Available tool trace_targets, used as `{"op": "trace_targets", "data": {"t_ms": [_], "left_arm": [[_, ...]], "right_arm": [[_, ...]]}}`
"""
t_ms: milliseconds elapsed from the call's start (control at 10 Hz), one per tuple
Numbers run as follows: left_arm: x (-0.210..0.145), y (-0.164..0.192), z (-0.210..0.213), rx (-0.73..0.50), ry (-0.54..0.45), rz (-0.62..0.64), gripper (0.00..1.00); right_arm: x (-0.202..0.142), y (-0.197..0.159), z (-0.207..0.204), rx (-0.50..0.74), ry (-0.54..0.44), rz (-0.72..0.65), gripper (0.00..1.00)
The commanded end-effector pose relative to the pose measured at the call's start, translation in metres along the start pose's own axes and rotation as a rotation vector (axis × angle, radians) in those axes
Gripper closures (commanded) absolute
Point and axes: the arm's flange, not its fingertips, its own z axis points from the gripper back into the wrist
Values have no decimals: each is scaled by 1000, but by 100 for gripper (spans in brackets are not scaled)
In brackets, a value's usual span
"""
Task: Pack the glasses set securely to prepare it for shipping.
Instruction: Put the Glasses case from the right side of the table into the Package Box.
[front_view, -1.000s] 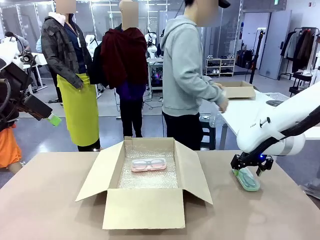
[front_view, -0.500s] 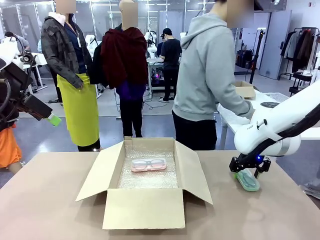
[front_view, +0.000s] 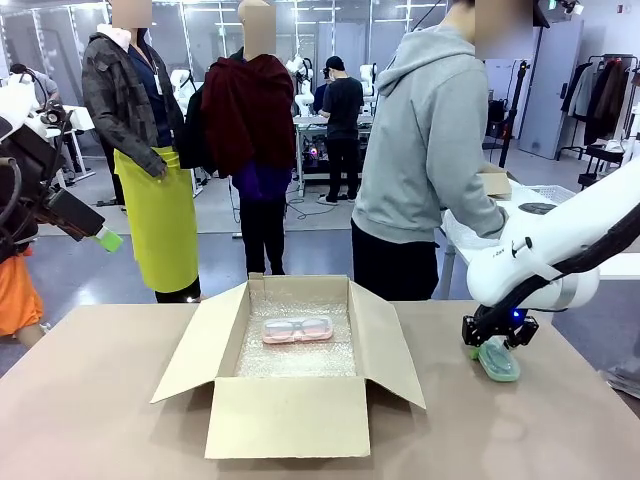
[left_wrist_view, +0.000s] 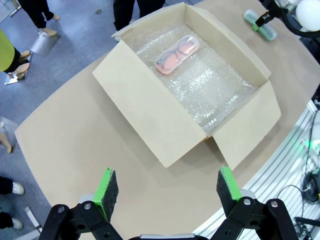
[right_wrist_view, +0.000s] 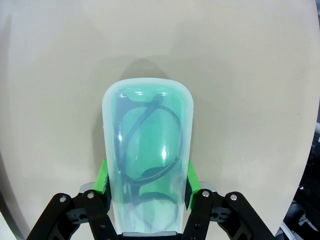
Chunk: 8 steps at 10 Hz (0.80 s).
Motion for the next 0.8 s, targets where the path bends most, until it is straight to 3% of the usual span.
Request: {"op": "trace_targets", "data": {"t_ms": [0, 200, 500, 700], "left_arm": [[0, 0, 2, -12, -9, -3, 0], [0, 0, 2, -12, -9, -3, 0], [0, 0, 2, -12, -9, -3, 0], [0, 0, 2, -12, -9, -3, 0]], "right_arm": [[3, 5, 7, -1, 12, -31, 75], [4, 4, 41, 35, 21, -5, 75], [1, 18, 125, 80, 13, 174, 75], [-6, 29, 153, 84, -1, 262, 75]]}}
